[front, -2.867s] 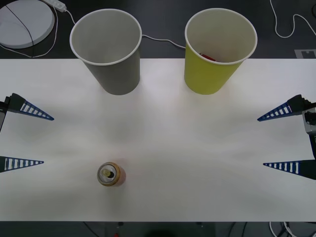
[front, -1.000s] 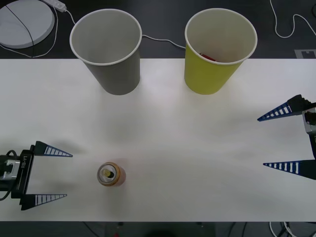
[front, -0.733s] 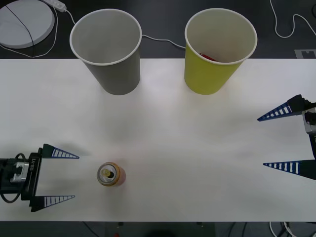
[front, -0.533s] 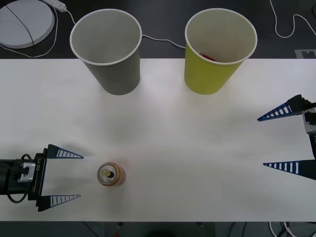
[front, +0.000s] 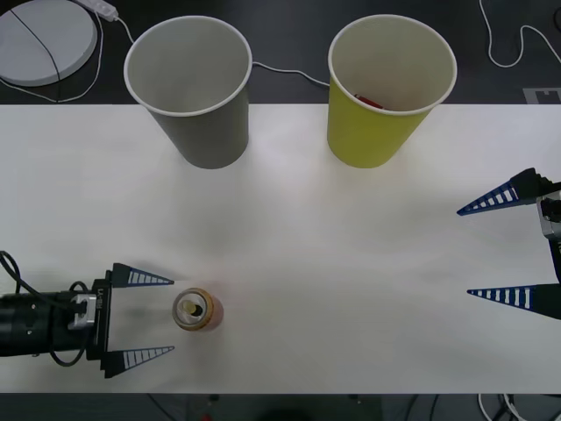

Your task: Put the can into the green bin and the plastic bottle into the gray bin

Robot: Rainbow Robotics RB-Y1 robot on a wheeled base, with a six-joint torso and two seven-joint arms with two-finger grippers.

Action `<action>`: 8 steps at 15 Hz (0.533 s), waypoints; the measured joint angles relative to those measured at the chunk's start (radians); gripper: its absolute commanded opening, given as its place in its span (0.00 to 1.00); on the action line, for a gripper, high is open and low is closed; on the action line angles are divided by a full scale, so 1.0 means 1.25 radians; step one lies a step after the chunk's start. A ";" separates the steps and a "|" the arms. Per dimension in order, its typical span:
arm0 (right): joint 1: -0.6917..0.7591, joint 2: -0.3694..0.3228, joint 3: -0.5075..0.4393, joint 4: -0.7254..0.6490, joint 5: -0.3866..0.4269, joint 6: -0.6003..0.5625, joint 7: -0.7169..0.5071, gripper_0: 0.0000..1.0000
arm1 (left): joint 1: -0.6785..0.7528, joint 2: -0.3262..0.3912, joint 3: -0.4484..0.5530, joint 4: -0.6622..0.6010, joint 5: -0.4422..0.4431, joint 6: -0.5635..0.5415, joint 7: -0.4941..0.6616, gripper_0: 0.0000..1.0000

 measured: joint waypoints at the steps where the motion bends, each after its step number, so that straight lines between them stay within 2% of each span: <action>1: 0.000 0.000 0.000 0.000 0.000 0.000 0.000 1.00 | 0.001 -0.008 0.000 0.000 0.001 0.006 -0.001 1.00; 8: 0.000 0.000 0.000 0.000 0.000 0.000 0.000 1.00 | 0.001 -0.064 0.001 0.000 0.003 0.041 -0.005 1.00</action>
